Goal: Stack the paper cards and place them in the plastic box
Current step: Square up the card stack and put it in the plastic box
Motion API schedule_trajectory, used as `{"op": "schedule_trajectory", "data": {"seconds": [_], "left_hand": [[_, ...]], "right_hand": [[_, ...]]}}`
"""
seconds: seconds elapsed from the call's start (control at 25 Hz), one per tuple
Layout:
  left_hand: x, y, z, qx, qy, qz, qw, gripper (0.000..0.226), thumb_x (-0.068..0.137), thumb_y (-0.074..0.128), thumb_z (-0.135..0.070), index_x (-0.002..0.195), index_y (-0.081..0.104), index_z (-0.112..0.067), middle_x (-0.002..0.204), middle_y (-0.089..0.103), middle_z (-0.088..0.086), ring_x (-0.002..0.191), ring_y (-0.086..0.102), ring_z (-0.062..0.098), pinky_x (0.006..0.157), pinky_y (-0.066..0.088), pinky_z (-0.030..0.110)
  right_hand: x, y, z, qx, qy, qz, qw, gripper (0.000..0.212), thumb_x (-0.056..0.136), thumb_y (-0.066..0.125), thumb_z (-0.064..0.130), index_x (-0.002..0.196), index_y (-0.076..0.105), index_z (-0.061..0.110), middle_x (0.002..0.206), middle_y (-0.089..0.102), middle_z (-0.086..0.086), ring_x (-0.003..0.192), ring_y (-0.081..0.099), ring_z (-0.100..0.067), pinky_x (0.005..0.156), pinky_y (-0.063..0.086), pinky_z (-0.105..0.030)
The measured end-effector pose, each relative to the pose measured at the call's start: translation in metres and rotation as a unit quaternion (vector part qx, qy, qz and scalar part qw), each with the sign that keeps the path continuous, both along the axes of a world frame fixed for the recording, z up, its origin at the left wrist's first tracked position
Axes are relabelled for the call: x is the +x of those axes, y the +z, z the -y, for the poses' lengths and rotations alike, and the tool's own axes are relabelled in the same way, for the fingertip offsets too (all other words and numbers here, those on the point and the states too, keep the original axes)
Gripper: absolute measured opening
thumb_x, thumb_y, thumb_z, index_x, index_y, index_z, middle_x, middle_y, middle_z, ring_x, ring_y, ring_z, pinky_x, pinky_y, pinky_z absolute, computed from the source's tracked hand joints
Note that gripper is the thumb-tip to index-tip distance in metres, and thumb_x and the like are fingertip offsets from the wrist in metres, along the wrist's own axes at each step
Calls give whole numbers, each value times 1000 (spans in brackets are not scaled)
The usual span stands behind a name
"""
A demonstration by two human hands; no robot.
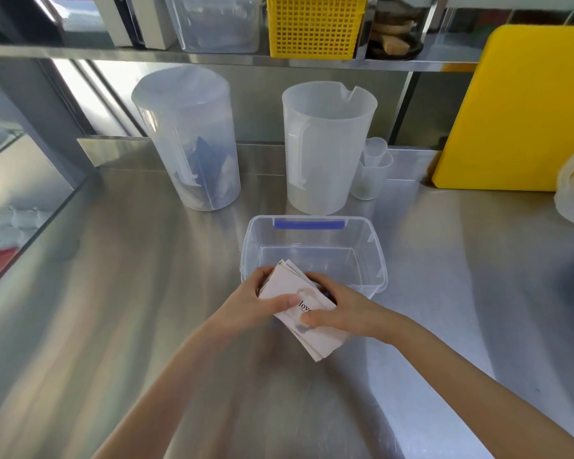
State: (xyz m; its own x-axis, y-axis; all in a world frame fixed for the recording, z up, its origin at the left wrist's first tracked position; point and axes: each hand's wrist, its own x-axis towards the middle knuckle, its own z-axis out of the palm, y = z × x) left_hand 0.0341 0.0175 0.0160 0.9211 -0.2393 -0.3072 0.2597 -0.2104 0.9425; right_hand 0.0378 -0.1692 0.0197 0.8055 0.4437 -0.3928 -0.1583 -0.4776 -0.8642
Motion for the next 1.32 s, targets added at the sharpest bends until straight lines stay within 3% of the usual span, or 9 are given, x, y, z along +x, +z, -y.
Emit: {"op": "schedule_trajectory", "data": {"seconds": [0.12, 0.28, 0.4, 0.48, 0.68, 0.88, 1.0, 1.12, 1.32], "left_hand": [[20, 9, 1, -25, 27, 20, 999, 36, 81, 62, -21, 115, 48, -25, 110, 61, -2, 95, 60, 9, 74, 50, 11], [47, 12, -10, -53, 113, 15, 992, 29, 90, 45, -32, 116, 53, -21, 117, 60, 1, 108, 57, 16, 98, 44, 30], [68, 1, -21, -17, 186, 26, 982, 28, 91, 45, -26, 113, 57, -14, 107, 62, 1, 92, 59, 10, 78, 47, 10], [79, -12, -22, 32, 223, 22, 974, 29, 91, 46, -21, 117, 54, -13, 104, 59, 1, 80, 55, 4, 59, 44, 1], [92, -47, -14, 33, 274, -25, 961, 36, 92, 39, -20, 127, 48, -15, 124, 57, 7, 103, 54, 19, 91, 43, 31], [89, -72, -5, 29, 296, -6, 955, 36, 94, 35, -25, 127, 47, -25, 126, 58, 2, 105, 54, 16, 88, 40, 27], [89, -76, -4, 26, 292, 10, 956, 36, 94, 34, -24, 129, 45, -23, 128, 57, 3, 106, 53, 15, 89, 41, 27], [89, -78, -5, 30, 289, 22, 957, 36, 94, 35, -23, 129, 45, -22, 129, 56, 3, 110, 53, 16, 91, 41, 28], [90, -79, -4, 31, 296, 31, 954, 35, 94, 35, -22, 127, 48, -24, 123, 58, 0, 103, 52, 11, 89, 41, 27]], "right_hand": [[21, 4, -4, 45, -53, -26, 997, 52, 74, 68, 29, 117, 40, 41, 97, 57, 20, 80, 60, 2, 51, 46, -5], [54, 2, -9, 135, -146, -92, 976, 25, 76, 65, 28, 95, 52, 38, 92, 65, 13, 80, 65, -6, 55, 52, -18], [84, -5, -17, 174, -216, -141, 950, 16, 78, 62, 28, 91, 54, 30, 90, 68, 5, 82, 64, -12, 58, 52, -22], [100, -16, -26, 156, -229, -170, 946, 21, 78, 61, 28, 96, 54, 23, 91, 68, 0, 82, 64, -15, 56, 52, -25], [116, -50, -57, 53, -207, -235, 948, 36, 71, 63, 34, 100, 57, 13, 91, 67, -7, 85, 63, -24, 77, 52, -35], [112, -66, -80, 30, -187, -240, 952, 46, 74, 57, 36, 112, 54, 10, 87, 64, -5, 73, 59, -18, 54, 45, -23], [114, -71, -79, -16, -164, -205, 965, 56, 69, 64, 43, 117, 51, 17, 114, 57, -8, 100, 57, -23, 86, 52, -33], [112, -75, -78, -101, -150, -164, 970, 67, 66, 64, 54, 121, 49, 20, 128, 47, -10, 115, 47, -26, 98, 44, -34], [112, -66, -80, -93, -94, -131, 982, 48, 77, 55, 53, 114, 56, 21, 118, 59, -7, 98, 52, -17, 71, 42, -20]]}}
